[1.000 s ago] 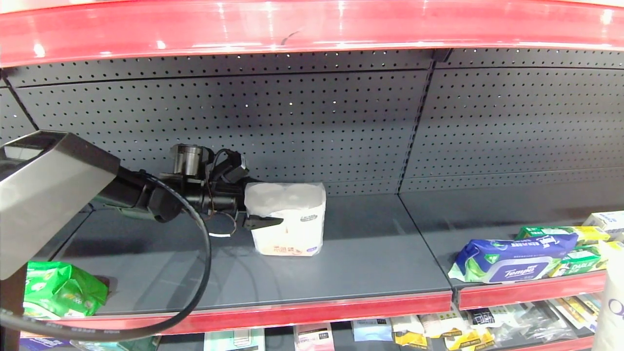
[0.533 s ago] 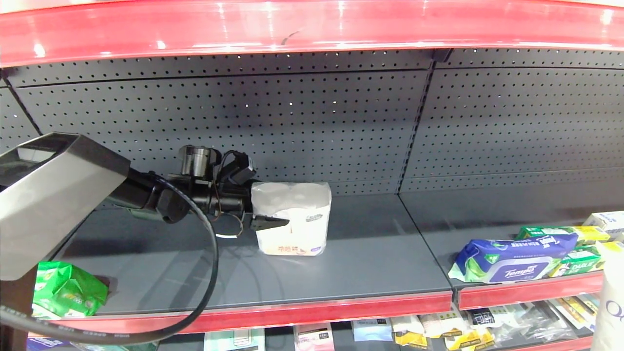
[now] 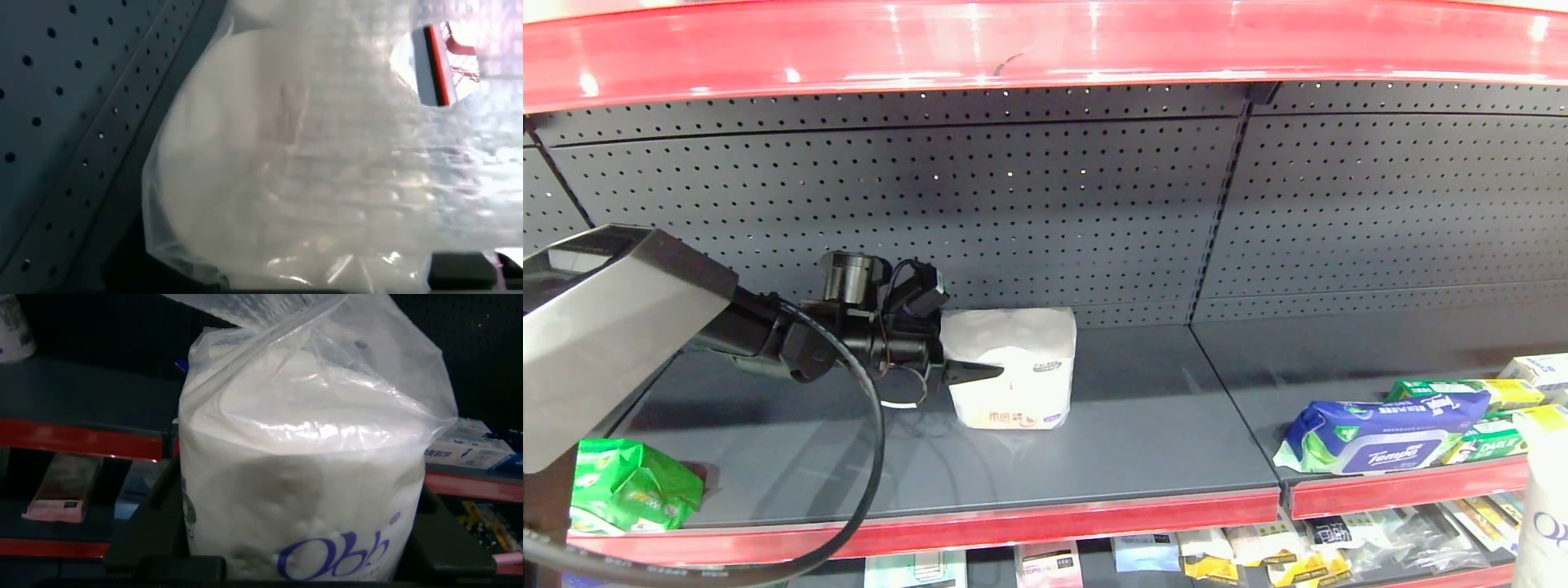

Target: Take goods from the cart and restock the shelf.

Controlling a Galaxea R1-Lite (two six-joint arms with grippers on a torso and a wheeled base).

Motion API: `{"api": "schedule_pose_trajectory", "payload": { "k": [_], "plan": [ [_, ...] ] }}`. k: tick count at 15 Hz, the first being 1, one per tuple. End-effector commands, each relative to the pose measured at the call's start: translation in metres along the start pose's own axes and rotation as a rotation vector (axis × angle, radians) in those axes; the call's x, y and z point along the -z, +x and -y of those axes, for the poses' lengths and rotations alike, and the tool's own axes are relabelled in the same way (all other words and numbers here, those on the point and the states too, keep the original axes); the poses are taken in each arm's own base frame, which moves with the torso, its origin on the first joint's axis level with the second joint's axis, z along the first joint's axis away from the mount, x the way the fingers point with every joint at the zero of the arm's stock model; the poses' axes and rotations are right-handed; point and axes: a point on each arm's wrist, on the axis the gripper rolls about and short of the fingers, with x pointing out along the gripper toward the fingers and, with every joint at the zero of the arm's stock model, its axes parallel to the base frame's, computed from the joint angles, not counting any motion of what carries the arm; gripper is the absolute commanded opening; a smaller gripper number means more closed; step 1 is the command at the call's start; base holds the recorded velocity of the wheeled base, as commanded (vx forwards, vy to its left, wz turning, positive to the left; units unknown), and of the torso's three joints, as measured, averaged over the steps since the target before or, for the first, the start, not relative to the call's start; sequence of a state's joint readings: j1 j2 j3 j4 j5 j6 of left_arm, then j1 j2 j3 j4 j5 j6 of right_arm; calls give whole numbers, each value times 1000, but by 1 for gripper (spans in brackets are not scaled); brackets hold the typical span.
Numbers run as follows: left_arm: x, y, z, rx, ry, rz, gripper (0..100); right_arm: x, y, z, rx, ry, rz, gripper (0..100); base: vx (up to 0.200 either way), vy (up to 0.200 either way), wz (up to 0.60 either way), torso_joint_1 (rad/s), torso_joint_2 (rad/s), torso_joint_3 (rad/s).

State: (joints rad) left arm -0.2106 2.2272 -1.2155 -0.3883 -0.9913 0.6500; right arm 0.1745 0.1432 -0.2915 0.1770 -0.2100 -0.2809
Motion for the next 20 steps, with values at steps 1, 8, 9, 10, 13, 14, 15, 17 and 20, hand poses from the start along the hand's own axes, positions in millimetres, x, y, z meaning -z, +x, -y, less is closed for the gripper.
{"api": "schedule_pose_trajectory", "payload": {
  "k": [1, 8, 9, 10, 13, 14, 15, 17, 20],
  "plan": [
    [-5, -12, 13, 8, -16, 0, 0, 0, 0, 0, 0, 0, 1, 0, 0, 0, 0, 0, 0, 0],
    [9, -57, 62, 7, -23, -43, 0, 3, 1, -1, -20, 3, -9, 0, 0, 0, 0, 0, 0, 0],
    [9, -62, 70, 7, -34, -48, 0, 3, 2, -1, -21, 4, -10, 0, 0, 0, 0, 0, 0, 0],
    [9, -64, 76, 9, -31, -48, 0, 3, 2, -1, -24, 4, -12, 0, 0, 0, 0, 0, 0, 0],
    [13, -69, 83, 0, -23, -47, 0, 3, 1, -1, -23, 5, -8, 0, 0, 0, 0, 0, 0, 0],
    [12, -70, 86, -4, -17, -44, 0, 3, 1, -1, -22, 5, -5, 0, 0, 0, 0, 0, 0, 0],
    [12, -71, 88, -3, -18, -44, 0, 3, 1, -1, -21, 5, -5, 0, 0, 0, 0, 0, 0, 0],
    [13, -75, 92, -6, -24, -46, 0, 3, 1, -1, -22, 5, -5, 0, 0, 0, 0, 0, 0, 0],
    [12, -78, 98, 7, -27, -33, 0, 2, 1, -1, -22, 6, -2, 0, 0, 0, 0, 0, 0, 0]
  ]
}}
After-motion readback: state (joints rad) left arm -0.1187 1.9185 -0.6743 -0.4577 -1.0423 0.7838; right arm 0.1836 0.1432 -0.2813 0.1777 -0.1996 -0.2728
